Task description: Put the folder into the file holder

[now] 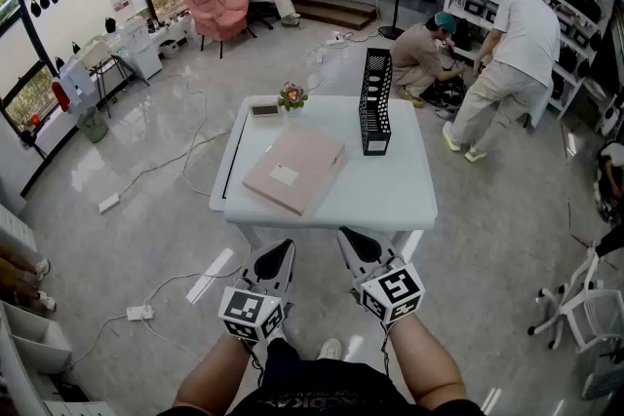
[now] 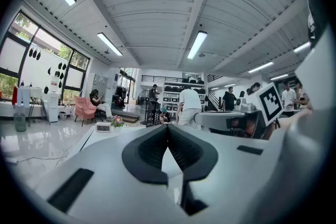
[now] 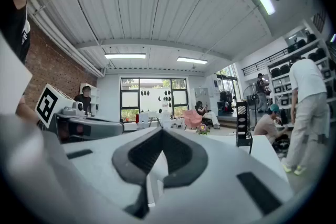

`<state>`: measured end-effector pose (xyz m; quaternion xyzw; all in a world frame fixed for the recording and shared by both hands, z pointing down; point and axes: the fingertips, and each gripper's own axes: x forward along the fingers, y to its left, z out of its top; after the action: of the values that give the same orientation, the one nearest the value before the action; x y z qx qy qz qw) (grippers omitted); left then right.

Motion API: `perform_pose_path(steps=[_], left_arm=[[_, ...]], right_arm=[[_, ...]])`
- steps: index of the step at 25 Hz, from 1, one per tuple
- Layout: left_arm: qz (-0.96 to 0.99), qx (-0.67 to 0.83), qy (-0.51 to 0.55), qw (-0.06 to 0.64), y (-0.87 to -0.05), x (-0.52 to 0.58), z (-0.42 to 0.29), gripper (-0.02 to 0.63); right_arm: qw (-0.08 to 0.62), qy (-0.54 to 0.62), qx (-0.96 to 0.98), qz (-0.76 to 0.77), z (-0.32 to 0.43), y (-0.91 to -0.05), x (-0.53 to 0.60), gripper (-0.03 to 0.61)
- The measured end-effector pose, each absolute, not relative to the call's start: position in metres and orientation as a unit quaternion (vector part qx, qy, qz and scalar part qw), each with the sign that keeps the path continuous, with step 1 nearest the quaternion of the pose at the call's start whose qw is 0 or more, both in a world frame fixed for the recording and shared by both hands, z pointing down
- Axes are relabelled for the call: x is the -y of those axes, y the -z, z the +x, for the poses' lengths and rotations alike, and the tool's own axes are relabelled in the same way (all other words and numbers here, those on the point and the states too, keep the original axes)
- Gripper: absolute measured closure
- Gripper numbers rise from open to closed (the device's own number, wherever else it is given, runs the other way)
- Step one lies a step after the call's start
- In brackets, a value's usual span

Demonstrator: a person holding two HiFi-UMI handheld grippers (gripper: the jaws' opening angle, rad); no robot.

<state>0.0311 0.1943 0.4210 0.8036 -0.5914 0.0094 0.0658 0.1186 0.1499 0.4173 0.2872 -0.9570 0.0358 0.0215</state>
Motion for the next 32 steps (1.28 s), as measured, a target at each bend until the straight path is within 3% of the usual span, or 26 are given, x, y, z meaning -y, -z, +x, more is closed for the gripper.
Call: perform_pose_path(steps=[10,11,12,13,14,15,17,32], left_arm=[[0.800,0.596,-0.007,0.072,-0.421,-0.186,0.031,0.612],[0.801,0.594,-0.006,0.075,-0.421,-0.183,0.032,0.602],[0.803,0.591,-0.005,0.077,-0.422,-0.181,0.033,0.509],[0.805,0.589,-0.003,0.079,-0.422,-0.178,0.033,0.405],[0.805,0.588,-0.002,0.080,-0.422,-0.175,0.032,0.344],[0.803,0.590,-0.002,0.079,-0.422,-0.171,0.030,0.326],[0.801,0.595,-0.007,0.074,-0.422,-0.164,0.025,0.290],[0.812,0.580,-0.004,0.065,-0.423,-0.052,-0.061,0.281]], right_arm=[[0.003,-0.041,0.958,0.283,0.122,-0.414,-0.145,0.578],[0.000,-0.040,0.959,0.281,0.123,-0.413,-0.144,0.577],[-0.005,-0.042,0.960,0.276,0.122,-0.413,-0.142,0.577],[-0.012,-0.049,0.962,0.270,0.122,-0.412,-0.141,0.499],[-0.019,-0.058,0.962,0.266,0.121,-0.411,-0.138,0.380],[-0.022,-0.066,0.961,0.266,0.122,-0.412,-0.134,0.320],[-0.023,-0.074,0.958,0.275,0.124,-0.415,-0.125,0.294],[-0.027,-0.120,0.934,0.336,0.076,-0.432,-0.012,0.291]])
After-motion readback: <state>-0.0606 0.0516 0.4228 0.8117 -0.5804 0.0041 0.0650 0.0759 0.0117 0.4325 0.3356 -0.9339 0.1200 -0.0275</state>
